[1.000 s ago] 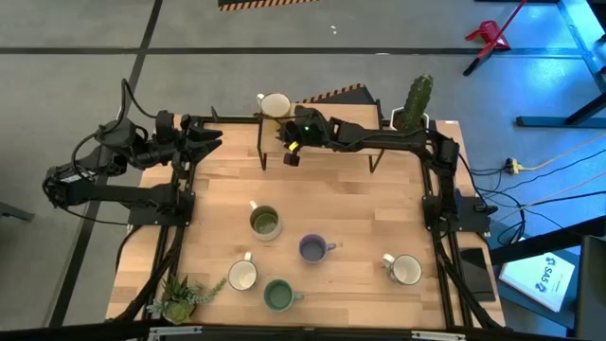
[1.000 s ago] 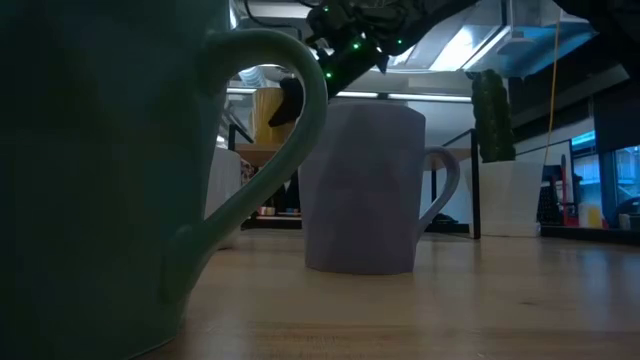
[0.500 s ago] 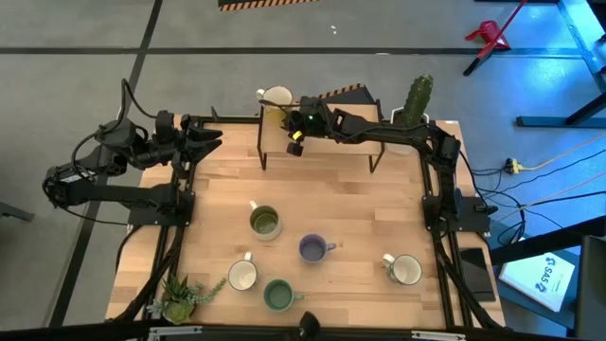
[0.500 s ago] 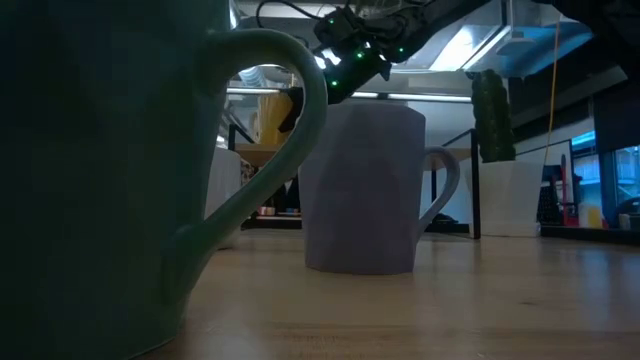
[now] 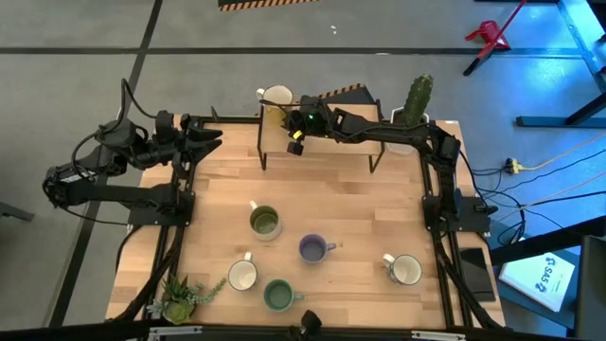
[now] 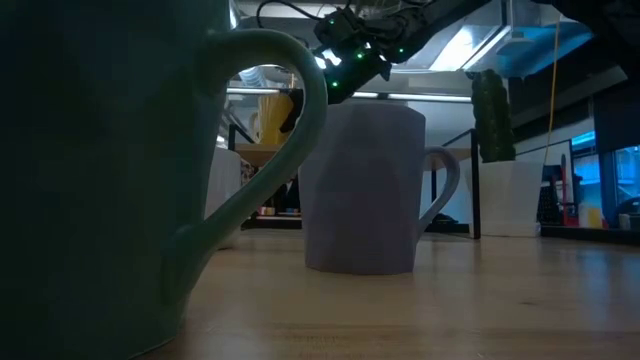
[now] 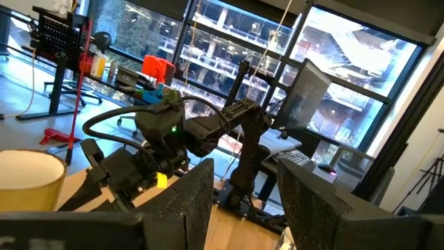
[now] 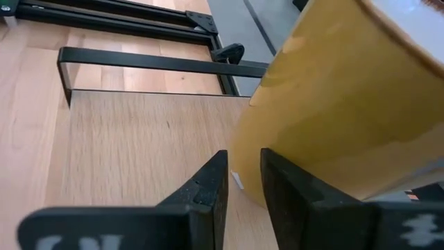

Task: Place coffee mugs
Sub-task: Put the yellow mug on the shelf, then put the right blue patterned mug on the shelf

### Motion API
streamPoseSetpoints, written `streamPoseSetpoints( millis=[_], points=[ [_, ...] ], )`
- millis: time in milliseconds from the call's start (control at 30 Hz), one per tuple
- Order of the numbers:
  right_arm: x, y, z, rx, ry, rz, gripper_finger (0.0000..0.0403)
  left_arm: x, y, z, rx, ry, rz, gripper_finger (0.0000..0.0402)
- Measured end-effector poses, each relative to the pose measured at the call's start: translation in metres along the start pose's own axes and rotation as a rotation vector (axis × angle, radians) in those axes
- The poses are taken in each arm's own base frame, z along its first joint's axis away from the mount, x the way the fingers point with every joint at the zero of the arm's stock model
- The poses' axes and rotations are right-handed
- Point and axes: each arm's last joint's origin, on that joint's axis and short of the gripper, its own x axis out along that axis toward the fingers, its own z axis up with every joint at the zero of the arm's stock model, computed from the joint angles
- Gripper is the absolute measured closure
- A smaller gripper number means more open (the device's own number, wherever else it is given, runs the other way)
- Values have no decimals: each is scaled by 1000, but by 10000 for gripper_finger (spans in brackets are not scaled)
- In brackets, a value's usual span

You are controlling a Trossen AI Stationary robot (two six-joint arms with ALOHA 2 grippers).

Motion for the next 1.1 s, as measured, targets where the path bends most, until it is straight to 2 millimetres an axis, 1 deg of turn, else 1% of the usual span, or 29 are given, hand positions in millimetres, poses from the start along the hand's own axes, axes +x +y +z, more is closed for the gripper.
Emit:
streamPoseSetpoints(
  millis=[67,167,233,300,367,433,500,567,667,800,867,967,1100],
  points=[
    [-1,2,1,5,-8,40,320,0,0,0,1,0,0,248],
    [-15,3,5,25,0,157,320,0,0,0,1,0,0,248],
    [-34,2,11,31,56,241,320,0,0,0,1,1,0,248],
    [-58,0,17,40,144,313,320,0,0,0,1,1,0,248],
    [-86,2,21,51,270,399,320,0,0,0,2,2,0,248],
    [-117,9,25,44,399,459,320,0,0,0,2,4,1,248],
    [-150,19,29,22,513,502,320,0,0,-1,5,7,6,248],
    [-186,31,33,22,595,499,320,0,1,-1,23,1,21,248],
    [-235,49,36,52,663,397,320,0,1,0,36,-8,44,248],
    [-287,73,28,166,727,277,320,0,2,0,38,-9,47,248],
    [-307,88,21,228,762,268,320,0,2,-1,49,-3,45,248],
    [-328,113,10,274,782,289,315,0,3,-5,63,38,61,248],
    [-343,149,-9,269,882,333,290,0,5,-9,68,77,79,248]
  ],
)
